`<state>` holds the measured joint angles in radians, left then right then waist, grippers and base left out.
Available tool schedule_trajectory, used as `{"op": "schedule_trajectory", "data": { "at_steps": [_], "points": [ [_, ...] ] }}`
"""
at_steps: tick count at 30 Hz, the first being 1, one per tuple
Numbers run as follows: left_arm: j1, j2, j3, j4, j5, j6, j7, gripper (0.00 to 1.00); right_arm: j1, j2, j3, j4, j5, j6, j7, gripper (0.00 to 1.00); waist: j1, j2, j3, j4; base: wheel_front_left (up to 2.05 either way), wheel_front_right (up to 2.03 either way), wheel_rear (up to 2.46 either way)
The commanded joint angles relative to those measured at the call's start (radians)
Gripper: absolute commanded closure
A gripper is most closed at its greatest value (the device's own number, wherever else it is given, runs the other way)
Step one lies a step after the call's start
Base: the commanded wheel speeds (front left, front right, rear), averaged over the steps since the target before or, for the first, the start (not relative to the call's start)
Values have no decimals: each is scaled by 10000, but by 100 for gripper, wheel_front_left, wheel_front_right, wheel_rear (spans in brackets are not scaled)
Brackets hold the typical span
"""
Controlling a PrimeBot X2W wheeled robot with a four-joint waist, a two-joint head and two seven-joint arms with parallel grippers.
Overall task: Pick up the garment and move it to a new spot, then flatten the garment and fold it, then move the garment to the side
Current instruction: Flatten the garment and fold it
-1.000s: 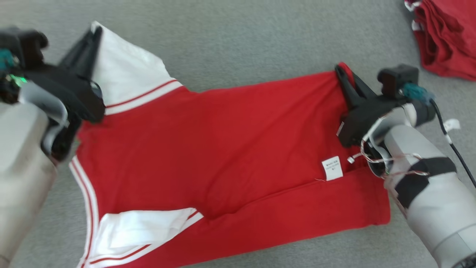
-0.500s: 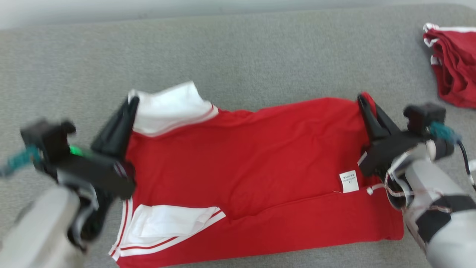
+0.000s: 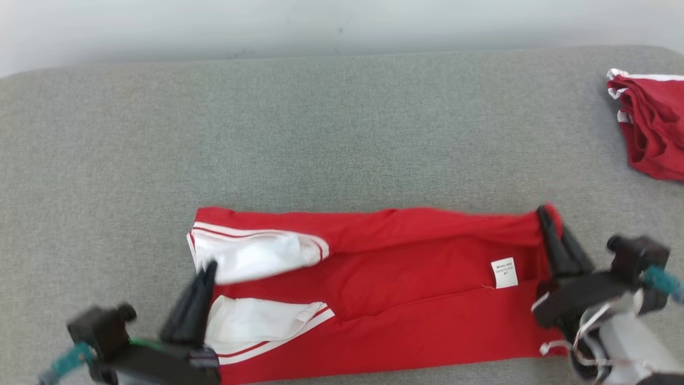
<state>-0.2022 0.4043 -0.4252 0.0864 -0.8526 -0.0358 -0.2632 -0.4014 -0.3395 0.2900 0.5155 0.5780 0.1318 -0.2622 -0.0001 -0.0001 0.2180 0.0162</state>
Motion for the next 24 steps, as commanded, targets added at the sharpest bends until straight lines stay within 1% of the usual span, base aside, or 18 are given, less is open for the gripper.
{"op": "schedule_trajectory", "data": {
  "at_steps": [1, 3, 4, 5, 6, 10, 12, 13, 15, 16, 18, 20, 24],
  "points": [
    [415, -180, 67, -18, 94, -92, -12, 100, 365, 103, -20, -204, -89, -28, -21, 100, 1, 1, -78, -84, 0, 0, 0],
    [732, -404, 231, 13, 107, -120, -12, 100, 624, 136, -164, -391, -117, -28, -19, 100, 1, 1, -117, -152, 0, 0, 0],
    [883, -488, 271, 64, 135, -151, -12, 100, 758, 180, -194, -467, -132, -28, -19, 49, 1, 1, -140, -178, 0, 0, 0],
    [970, -527, 363, 98, 264, -139, -14, 72, 879, 212, -222, -523, -114, -28, -18, 0, 1, 1, -163, -189, 0, 0, 0],
    [1048, -572, 496, 106, 443, -85, -14, 0, 972, 213, -272, -615, -83, -28, -20, 0, 1, 1, -188, -198, 0, 0, 0],
    [1330, -971, 1304, 6, 830, -138, -14, 0, 1269, 59, -343, -1023, 40, -28, -18, 0, 1, 1, -282, -237, 0, 0, 0],
    [1409, -1118, 1830, -98, 1346, -135, -12, 0, 1418, 17, -437, -1303, 92, -28, -18, 0, 1, 1, -334, -243, 0, 0, 0],
    [1475, -1204, 2054, -172, 1780, -75, -14, 0, 1499, 6, -473, -1402, 134, -28, -17, 0, 1, 1, -362, -242, 0, 0, 0],
    [1572, -1548, 2738, -368, 2415, 56, -12, 0, 1668, -61, -535, -1385, 152, -28, -17, 0, 1, 1, -412, -241, 0, 0, 0],
    [1572, -1548, 2738, -368, 2415, 56, -12, 0, 1668, -61, -535, -1385, 152, -28, -17, 0, 1, 1, -412, -241, 0, 0, 0],
    [1661, -1785, 3408, -593, 3340, 81, -9, 0, 1737, -92, -568, -1035, 206, -28, -16, 0, 1, 1, -469, -216, 0, 0, 0],
    [1774, -2127, 3884, -752, 4156, -42, -8, 0, 1685, -19, -525, -636, 283, -28, 31, 0, 1, 1, -516, -178, 0, 0, 0],
    [1974, -2783, 4817, -1006, 5411, -326, -8, 0, 1560, 107, -427, 137, 509, -28, 65, 0, 1, 1, -558, -101, 0, 0, 0]
  ]
}}
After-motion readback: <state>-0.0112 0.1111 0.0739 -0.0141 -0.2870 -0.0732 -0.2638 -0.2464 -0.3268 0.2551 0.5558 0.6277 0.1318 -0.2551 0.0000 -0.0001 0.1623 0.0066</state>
